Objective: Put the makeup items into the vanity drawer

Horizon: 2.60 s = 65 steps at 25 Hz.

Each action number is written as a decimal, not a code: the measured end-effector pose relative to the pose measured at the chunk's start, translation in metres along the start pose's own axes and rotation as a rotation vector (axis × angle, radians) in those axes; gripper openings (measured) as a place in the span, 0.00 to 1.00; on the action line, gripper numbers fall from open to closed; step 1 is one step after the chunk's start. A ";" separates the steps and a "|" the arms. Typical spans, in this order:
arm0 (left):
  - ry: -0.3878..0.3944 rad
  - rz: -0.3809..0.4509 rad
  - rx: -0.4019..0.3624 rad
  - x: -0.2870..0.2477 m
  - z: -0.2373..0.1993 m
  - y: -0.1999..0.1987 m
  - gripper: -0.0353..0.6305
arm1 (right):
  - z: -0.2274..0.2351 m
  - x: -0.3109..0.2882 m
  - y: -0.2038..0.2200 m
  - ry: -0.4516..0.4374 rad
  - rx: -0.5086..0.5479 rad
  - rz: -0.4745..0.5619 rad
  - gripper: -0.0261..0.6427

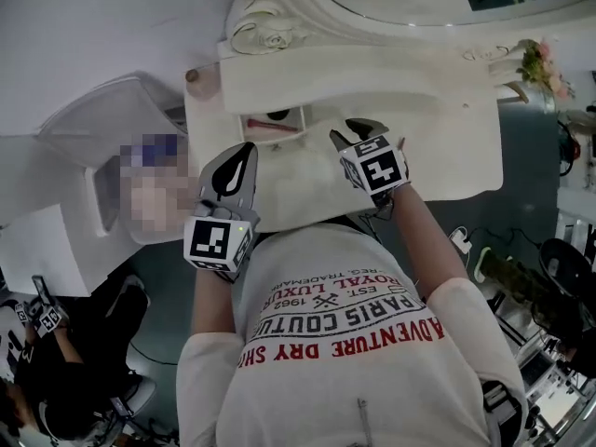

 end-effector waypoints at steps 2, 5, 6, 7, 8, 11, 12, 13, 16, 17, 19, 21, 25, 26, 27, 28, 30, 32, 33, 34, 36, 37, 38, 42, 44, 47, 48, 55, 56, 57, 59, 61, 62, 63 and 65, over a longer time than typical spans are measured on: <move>0.046 0.004 -0.007 -0.017 0.012 -0.004 0.07 | 0.023 0.009 0.014 0.041 -0.041 -0.001 0.27; 0.116 0.007 -0.017 -0.040 0.031 -0.008 0.07 | 0.054 0.020 0.037 0.092 -0.107 -0.009 0.27; 0.142 0.004 -0.021 -0.048 0.037 -0.009 0.07 | 0.062 0.023 0.044 0.109 -0.130 -0.012 0.27; 0.166 0.000 -0.025 -0.054 0.044 -0.008 0.07 | 0.070 0.026 0.052 0.126 -0.153 -0.014 0.27; 0.190 -0.005 -0.028 -0.061 0.050 -0.008 0.07 | 0.078 0.029 0.059 0.142 -0.176 -0.016 0.27; 0.253 -0.021 -0.033 -0.079 0.068 -0.005 0.07 | 0.101 0.035 0.083 0.195 -0.241 -0.026 0.27; 0.272 -0.028 -0.036 -0.085 0.074 -0.004 0.07 | 0.108 0.036 0.090 0.211 -0.260 -0.030 0.27; 0.291 -0.034 -0.041 -0.090 0.080 -0.003 0.07 | 0.115 0.036 0.097 0.223 -0.279 -0.036 0.27; 0.341 -0.048 -0.059 -0.104 0.094 -0.002 0.07 | 0.134 0.035 0.115 0.248 -0.325 -0.061 0.27; 0.353 -0.052 -0.062 -0.108 0.098 -0.002 0.07 | 0.138 0.033 0.119 0.253 -0.337 -0.068 0.27; 0.371 -0.061 -0.064 -0.115 0.103 0.000 0.07 | 0.144 0.030 0.128 0.262 -0.359 -0.080 0.27; 0.382 -0.070 -0.062 -0.120 0.106 0.002 0.07 | 0.145 0.025 0.137 0.261 -0.378 -0.096 0.27; 0.396 -0.071 -0.050 -0.127 0.116 0.002 0.07 | 0.142 0.016 0.149 0.230 -0.398 -0.120 0.26; 0.399 -0.070 -0.041 -0.128 0.119 0.002 0.07 | 0.141 0.016 0.150 0.227 -0.395 -0.122 0.26; 0.401 -0.068 -0.033 -0.129 0.121 0.001 0.07 | 0.140 0.016 0.150 0.223 -0.393 -0.123 0.26; 0.401 -0.069 -0.027 -0.130 0.122 0.001 0.07 | 0.140 0.016 0.149 0.217 -0.391 -0.123 0.25; 0.400 -0.071 -0.024 -0.131 0.125 0.002 0.07 | 0.141 0.015 0.148 0.203 -0.385 -0.131 0.25; 0.405 -0.068 -0.030 -0.132 0.129 0.000 0.07 | 0.142 0.015 0.149 0.192 -0.374 -0.150 0.22; 0.411 -0.065 -0.035 -0.131 0.132 -0.001 0.07 | 0.142 0.015 0.149 0.188 -0.370 -0.164 0.18; 0.418 -0.063 -0.041 -0.130 0.135 -0.002 0.07 | 0.142 0.015 0.149 0.184 -0.362 -0.179 0.13; 0.425 -0.062 -0.053 -0.128 0.139 -0.003 0.07 | 0.141 0.014 0.149 0.187 -0.318 -0.206 0.12; 0.423 -0.062 -0.057 -0.127 0.140 -0.003 0.07 | 0.140 0.014 0.148 0.190 -0.293 -0.213 0.12; 0.419 -0.061 -0.059 -0.126 0.140 -0.004 0.07 | 0.138 0.015 0.146 0.191 -0.273 -0.212 0.12; 0.390 -0.051 -0.053 -0.118 0.137 -0.005 0.07 | 0.125 0.022 0.127 0.173 -0.228 -0.170 0.12; 0.373 -0.045 -0.055 -0.112 0.133 -0.007 0.07 | 0.118 0.026 0.113 0.162 -0.199 -0.142 0.12; 0.333 -0.023 -0.055 -0.098 0.124 -0.016 0.07 | 0.102 0.033 0.087 0.123 -0.166 -0.075 0.12; 0.317 -0.015 -0.055 -0.093 0.120 -0.019 0.07 | 0.096 0.036 0.078 0.107 -0.154 -0.054 0.12; 0.160 0.009 -0.036 -0.051 0.078 -0.023 0.07 | 0.045 0.029 0.027 0.006 -0.009 -0.009 0.12; 0.138 0.011 -0.033 -0.045 0.072 -0.023 0.07 | 0.037 0.027 0.022 -0.010 0.008 -0.010 0.12; 0.116 0.012 -0.028 -0.039 0.067 -0.022 0.07 | 0.028 0.024 0.017 -0.026 0.029 -0.010 0.12; 0.074 0.007 -0.014 -0.027 0.056 -0.020 0.07 | 0.009 0.018 0.005 -0.057 0.086 -0.008 0.12; 0.028 0.007 -0.009 -0.014 0.045 -0.016 0.07 | -0.012 0.010 -0.005 -0.092 0.161 -0.009 0.12; 0.003 0.010 -0.008 -0.007 0.039 -0.013 0.07 | -0.023 0.006 -0.009 -0.110 0.204 -0.014 0.12; -0.019 0.008 -0.004 0.000 0.034 -0.009 0.07 | -0.034 0.002 -0.011 -0.125 0.252 -0.021 0.12; -0.048 -0.004 0.006 0.011 0.025 -0.004 0.07 | -0.053 -0.007 -0.016 -0.145 0.344 -0.031 0.12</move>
Point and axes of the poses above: the fingertips, and each gripper's own axes: x backward along the fingers, z to its right, y out of its underside, the point moved 2 cm from there along x, backward along the fingers, and after that the axes turned 14 degrees about -x, right-handed, at the moved point
